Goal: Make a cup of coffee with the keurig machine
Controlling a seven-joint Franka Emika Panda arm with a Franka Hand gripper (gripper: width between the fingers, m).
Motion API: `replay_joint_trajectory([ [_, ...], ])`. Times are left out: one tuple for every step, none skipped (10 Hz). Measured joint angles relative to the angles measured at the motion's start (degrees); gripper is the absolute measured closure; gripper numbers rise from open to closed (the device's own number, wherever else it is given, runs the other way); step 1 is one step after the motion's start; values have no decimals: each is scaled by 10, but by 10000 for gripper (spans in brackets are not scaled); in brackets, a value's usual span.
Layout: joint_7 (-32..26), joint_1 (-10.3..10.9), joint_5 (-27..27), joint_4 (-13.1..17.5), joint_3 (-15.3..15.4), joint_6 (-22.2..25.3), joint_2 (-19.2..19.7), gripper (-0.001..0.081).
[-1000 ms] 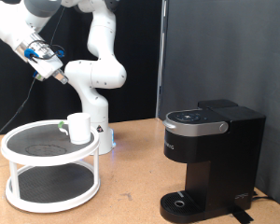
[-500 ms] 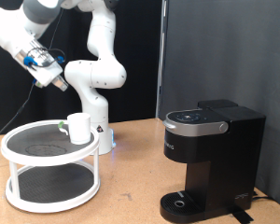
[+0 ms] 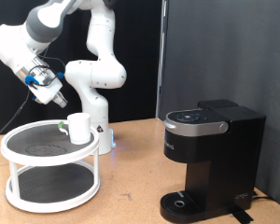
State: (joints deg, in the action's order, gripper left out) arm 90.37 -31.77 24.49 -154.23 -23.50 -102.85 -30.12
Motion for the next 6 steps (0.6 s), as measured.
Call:
replay_joint_trajectory([
  [-8,0,0,-2,-1,-1,3,806],
  [-13,0,0,-3,-3,-1,3,806],
  [-16,0,1,-3,-6,-1,3,806],
  [-17,0,3,-2,-7,1,3,806],
  [-19,0,4,0,-8,8,2,806],
  [-23,0,4,2,-11,13,1,806],
])
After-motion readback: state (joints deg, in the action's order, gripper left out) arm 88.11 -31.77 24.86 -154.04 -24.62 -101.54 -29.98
